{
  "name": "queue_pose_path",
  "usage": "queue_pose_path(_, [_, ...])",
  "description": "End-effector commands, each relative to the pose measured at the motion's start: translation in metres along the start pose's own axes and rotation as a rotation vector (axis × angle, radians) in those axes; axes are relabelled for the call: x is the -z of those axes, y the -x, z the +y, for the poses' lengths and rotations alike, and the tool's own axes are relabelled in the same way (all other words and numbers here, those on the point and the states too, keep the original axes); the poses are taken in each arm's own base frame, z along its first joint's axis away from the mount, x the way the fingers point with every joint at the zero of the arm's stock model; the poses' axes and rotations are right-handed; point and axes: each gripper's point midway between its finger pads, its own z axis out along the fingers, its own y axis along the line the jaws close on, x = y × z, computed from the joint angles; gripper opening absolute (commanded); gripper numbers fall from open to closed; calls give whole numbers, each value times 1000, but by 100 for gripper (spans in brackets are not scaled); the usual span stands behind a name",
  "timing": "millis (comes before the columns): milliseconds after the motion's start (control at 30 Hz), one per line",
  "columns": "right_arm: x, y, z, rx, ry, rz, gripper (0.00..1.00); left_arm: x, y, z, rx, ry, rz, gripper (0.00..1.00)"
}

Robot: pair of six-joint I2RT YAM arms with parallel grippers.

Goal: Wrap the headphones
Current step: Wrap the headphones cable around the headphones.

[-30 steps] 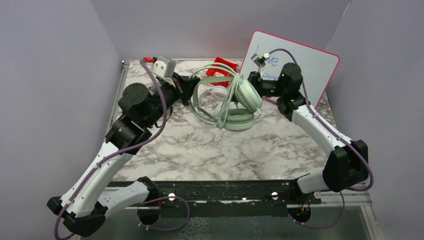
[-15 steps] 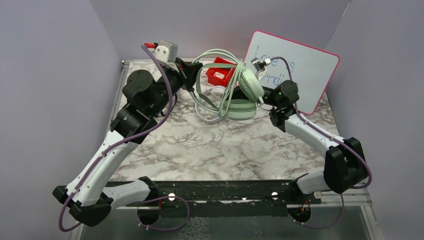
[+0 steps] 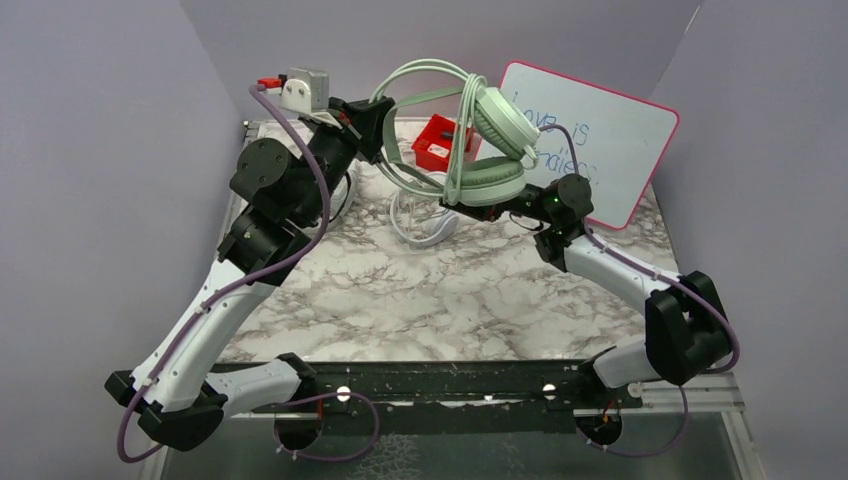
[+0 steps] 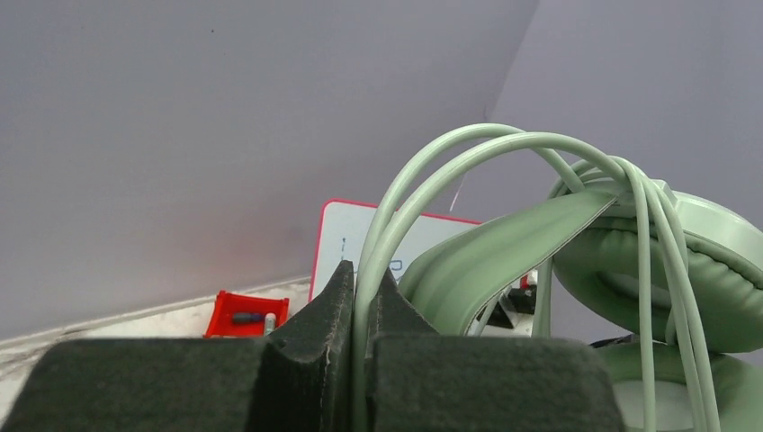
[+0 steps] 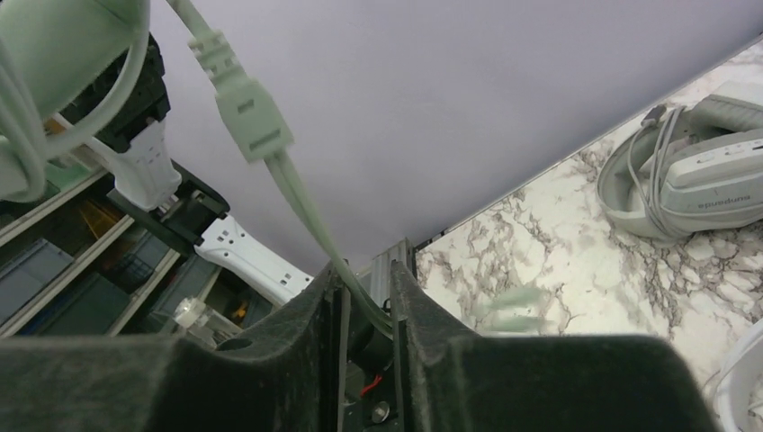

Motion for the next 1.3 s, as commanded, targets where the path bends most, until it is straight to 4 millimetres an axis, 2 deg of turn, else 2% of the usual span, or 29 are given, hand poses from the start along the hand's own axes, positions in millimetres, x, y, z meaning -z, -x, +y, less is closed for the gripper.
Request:
queue_pose_path(0, [-3, -2, -4, 9, 6, -17, 23, 8, 89, -16, 140, -32, -286, 0])
queue_pose_path(200, [-5, -4, -5, 6, 17, -32, 4, 5, 97, -13, 170, -12, -324, 0])
queue_pose_path(367, [-7, -17, 11, -8, 47, -37, 1, -4, 98, 3, 172, 73, -370, 0])
queue_pose_path(500, [-10, -24, 16, 20, 29, -8, 1, -10, 99, 1, 154, 69, -370, 0])
queue_pose_path(533, [-9, -24, 11, 14, -13, -9, 4, -11, 99, 0, 148, 64, -366, 0])
queue_pose_path(633, [5, -26, -13, 30, -200, -15, 28, -9, 102, -3, 137, 50, -364, 0])
queue_pose_path(667, [12, -24, -22, 46, -274, -31, 37, -8, 104, -4, 136, 46, -366, 0])
queue_pose_path(833, [63, -12, -45, 131, -383, -37, 64, -6, 110, -10, 140, 18, -369, 0])
queue_pose_path(867, [76, -3, -52, 142, -395, -36, 66, -6, 111, -12, 141, 10, -368, 0])
queue_pose_path(933, [85, 13, -50, 187, -376, -25, 74, -7, 113, -15, 146, -6, -369, 0])
queue_pose_path(1100, [74, 65, -47, 308, -389, 10, 92, -10, 115, -20, 155, -29, -370, 0])
queue_pose_path(1200, [82, 102, -42, 337, -400, -43, 95, -13, 116, -23, 152, -38, -361, 0])
queue_pose_path(1267, [78, 117, -35, 364, -358, -43, 96, -14, 116, -25, 152, -48, -358, 0])
